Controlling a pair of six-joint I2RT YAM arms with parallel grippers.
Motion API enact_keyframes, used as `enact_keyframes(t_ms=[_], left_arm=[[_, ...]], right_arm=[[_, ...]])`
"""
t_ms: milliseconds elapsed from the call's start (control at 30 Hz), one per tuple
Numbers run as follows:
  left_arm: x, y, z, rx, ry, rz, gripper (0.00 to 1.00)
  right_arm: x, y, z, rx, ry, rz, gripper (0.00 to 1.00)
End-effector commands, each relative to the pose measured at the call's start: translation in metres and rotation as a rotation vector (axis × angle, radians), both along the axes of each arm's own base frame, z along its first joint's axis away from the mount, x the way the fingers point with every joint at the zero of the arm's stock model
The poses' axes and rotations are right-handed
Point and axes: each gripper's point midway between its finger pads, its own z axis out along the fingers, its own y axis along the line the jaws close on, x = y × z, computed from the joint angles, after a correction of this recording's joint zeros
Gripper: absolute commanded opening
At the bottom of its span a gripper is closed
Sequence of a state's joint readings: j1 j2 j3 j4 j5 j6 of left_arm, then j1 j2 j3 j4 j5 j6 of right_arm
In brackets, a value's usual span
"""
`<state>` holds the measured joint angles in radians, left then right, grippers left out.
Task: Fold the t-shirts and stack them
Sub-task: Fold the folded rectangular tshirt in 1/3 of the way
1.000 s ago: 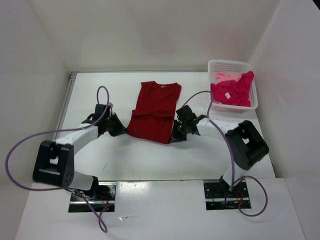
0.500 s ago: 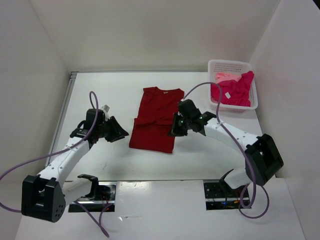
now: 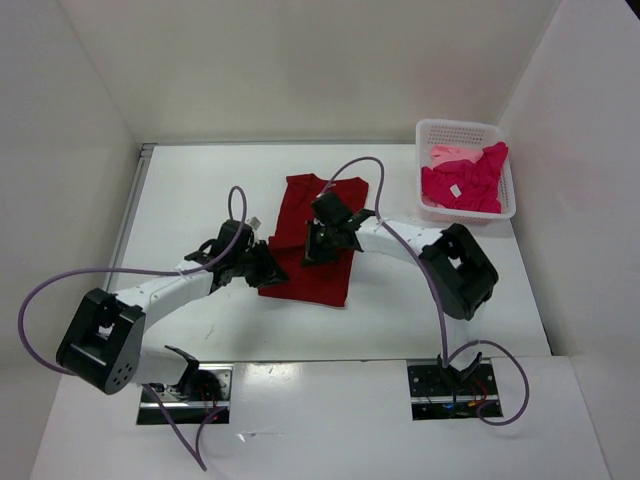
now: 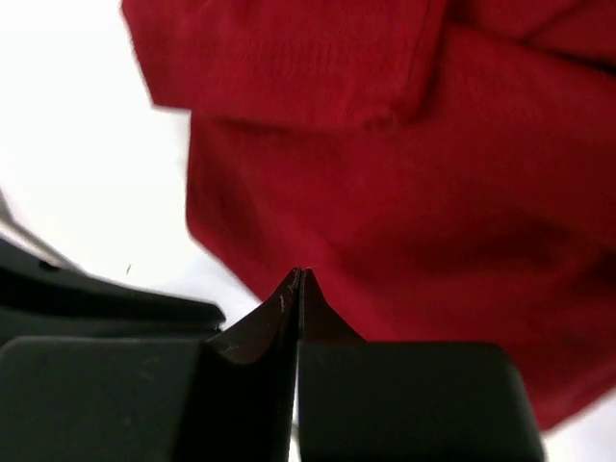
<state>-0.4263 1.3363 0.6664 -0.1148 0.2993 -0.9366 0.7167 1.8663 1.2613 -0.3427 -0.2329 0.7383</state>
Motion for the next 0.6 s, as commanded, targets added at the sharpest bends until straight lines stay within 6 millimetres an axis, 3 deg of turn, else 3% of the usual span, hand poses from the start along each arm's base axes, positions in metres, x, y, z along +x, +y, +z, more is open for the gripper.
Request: enact_keyframes(t_ms=[0,200,433,567], left_arm=[[0.009,0.001,-0.007,-0.004,-0.028,0.041,0.28],[-0.002,0.016,-0.037,0.078,0.006,0.055,0.3],[-0.009,0.021,-0.061,0.123,0.063,0.042,0.32],[-0.017,0.025,-0.075,0.142,0.102,0.04,0.32]], right_arm=[[0.025,0.015,-0.001,-0.001,-0.086,-0.014,0.0],[0.042,0.018,-0.018,-0.043,-0.1,-0.044,0.0],[0.059,0.026,-0.014,-0.041,-0.137,-0.064,0.0],[0.068,0.017,-0.022,-0.074,-0.14,-0.096,0.0]])
